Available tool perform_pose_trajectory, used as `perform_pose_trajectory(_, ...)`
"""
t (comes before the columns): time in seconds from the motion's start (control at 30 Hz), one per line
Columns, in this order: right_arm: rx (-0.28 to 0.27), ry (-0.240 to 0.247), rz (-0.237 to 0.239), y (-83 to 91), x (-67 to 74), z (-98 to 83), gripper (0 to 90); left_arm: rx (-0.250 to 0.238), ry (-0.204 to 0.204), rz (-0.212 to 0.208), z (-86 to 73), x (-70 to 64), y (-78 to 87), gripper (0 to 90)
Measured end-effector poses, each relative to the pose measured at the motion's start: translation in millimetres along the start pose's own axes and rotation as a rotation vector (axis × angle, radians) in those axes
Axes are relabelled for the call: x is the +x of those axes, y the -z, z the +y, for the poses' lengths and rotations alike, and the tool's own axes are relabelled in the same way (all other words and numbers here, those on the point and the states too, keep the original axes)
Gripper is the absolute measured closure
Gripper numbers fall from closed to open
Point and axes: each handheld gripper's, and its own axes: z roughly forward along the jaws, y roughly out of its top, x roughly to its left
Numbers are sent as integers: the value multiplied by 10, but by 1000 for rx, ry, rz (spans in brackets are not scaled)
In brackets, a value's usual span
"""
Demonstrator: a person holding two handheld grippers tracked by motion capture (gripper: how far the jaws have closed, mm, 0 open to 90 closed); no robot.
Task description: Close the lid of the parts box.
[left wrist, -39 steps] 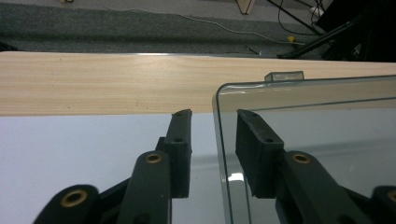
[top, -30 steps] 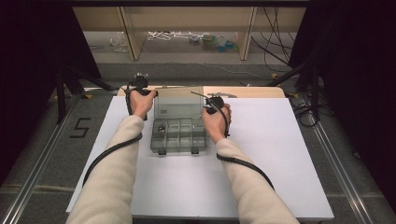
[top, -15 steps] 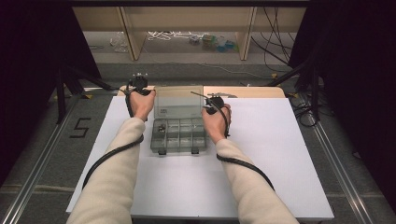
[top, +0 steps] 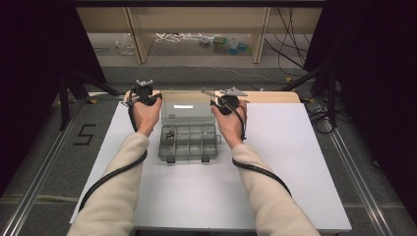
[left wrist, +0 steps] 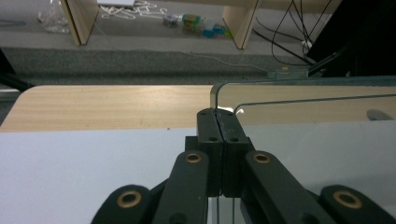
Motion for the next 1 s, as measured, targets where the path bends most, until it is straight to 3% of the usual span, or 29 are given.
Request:
perform_pose_trajectory(0.07, -17, 16, 11, 3, 23, 48, 664, -19, -5, -6, -19, -6, 44, 895)
perform_pose_trajectory(0.13, -28, 43, -6, 13, 35, 87, 668, -36, -11, -10, -36, -9, 85, 894)
perform_pose_trajectory(0.33, -68, 51, -39, 40, 55, 199, 685, -65, -21, -18, -78, -20, 181, 894)
perform_pose_trajectory(1.0, -36, 29, -47, 40, 82, 281, 832, -90, -50, -30, -114, -22, 263, 894)
